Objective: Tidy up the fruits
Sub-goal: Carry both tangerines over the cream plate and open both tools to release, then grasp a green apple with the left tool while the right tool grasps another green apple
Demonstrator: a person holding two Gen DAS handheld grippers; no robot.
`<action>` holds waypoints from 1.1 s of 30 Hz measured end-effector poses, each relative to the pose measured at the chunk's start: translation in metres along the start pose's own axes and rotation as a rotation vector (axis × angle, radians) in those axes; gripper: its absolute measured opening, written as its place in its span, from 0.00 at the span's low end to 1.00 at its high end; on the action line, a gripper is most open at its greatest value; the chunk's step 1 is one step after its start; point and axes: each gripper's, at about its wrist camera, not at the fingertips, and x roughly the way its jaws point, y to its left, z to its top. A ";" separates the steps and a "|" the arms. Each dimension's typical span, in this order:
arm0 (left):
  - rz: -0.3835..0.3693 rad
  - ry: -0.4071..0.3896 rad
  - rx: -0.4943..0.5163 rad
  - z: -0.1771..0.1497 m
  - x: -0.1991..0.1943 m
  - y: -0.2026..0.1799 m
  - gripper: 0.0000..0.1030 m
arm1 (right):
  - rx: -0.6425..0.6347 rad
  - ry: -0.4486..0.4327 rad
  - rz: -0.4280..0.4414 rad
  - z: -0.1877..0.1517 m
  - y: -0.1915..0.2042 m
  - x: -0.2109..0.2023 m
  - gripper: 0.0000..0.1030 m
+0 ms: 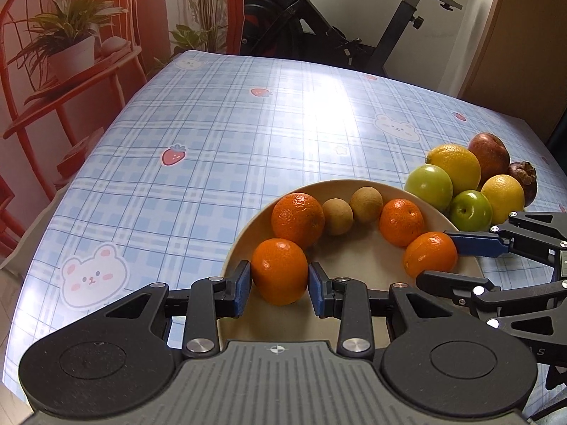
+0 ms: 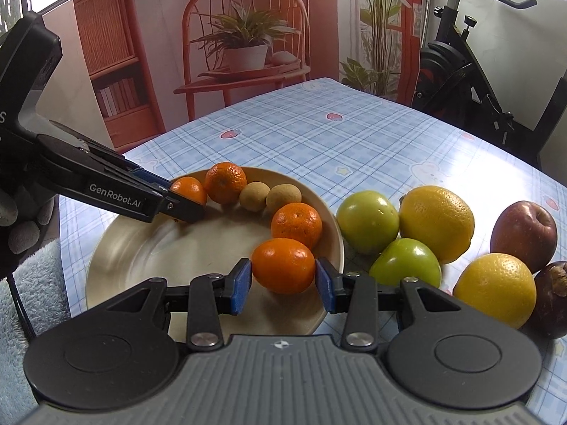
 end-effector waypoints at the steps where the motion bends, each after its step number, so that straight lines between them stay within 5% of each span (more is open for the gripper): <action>1: 0.000 -0.002 -0.005 0.001 0.001 0.001 0.36 | -0.002 0.000 -0.003 0.001 0.000 0.002 0.41; 18: 0.006 -0.050 -0.036 0.009 -0.004 -0.003 0.43 | 0.023 -0.053 -0.007 0.007 -0.008 -0.005 0.47; 33: -0.028 -0.109 -0.016 0.023 -0.018 -0.042 0.42 | 0.136 -0.183 -0.088 -0.025 -0.049 -0.060 0.47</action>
